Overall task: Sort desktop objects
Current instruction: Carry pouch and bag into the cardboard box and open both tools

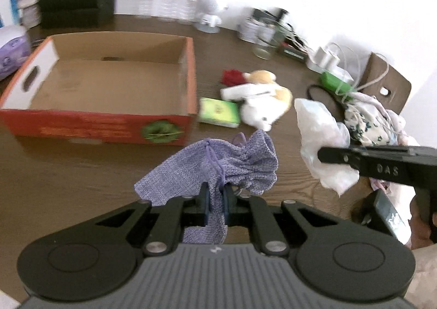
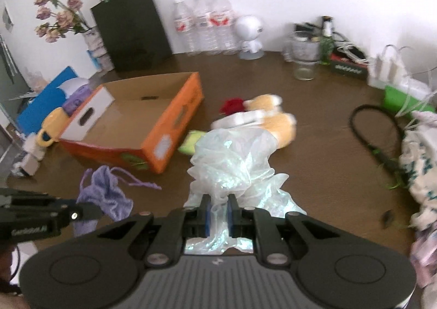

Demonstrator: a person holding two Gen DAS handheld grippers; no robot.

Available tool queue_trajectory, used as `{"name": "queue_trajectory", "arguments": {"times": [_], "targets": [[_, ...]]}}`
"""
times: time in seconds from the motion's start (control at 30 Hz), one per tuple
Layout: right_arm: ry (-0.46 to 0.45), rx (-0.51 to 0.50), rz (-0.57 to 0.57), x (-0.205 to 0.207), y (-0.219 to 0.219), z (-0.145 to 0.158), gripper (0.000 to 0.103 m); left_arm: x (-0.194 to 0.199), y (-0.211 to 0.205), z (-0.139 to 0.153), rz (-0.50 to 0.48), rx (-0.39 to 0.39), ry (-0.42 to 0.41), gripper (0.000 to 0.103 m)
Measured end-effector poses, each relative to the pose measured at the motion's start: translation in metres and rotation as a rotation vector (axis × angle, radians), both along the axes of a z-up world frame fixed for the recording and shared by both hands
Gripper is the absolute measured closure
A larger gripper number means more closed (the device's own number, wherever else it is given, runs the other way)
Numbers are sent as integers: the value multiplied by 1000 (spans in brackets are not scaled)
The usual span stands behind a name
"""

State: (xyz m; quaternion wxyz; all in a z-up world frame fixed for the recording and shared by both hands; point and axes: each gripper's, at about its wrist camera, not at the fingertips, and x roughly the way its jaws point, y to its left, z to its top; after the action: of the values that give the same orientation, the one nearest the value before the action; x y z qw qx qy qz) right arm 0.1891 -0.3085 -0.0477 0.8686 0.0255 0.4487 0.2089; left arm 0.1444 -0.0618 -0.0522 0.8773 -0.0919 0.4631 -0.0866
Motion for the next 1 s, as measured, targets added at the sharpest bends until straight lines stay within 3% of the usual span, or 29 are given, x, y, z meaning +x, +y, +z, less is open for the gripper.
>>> {"name": "queue_trajectory", "arguments": {"times": [0.27,0.6,0.8,1.0], "targets": [[75,13,4,-15,81,8,93,2,78,9,-32,3,30,94],[151,-2,-25,-31,158,-6,92,2,151,-1,-72,-3,62,94],[131,6,-19,-30,201,-7,93,3,192,1,-63,1,39,94],[65,5,-9,-16,227,6,92,13,223,16,-42,-9,-46,94]]}}
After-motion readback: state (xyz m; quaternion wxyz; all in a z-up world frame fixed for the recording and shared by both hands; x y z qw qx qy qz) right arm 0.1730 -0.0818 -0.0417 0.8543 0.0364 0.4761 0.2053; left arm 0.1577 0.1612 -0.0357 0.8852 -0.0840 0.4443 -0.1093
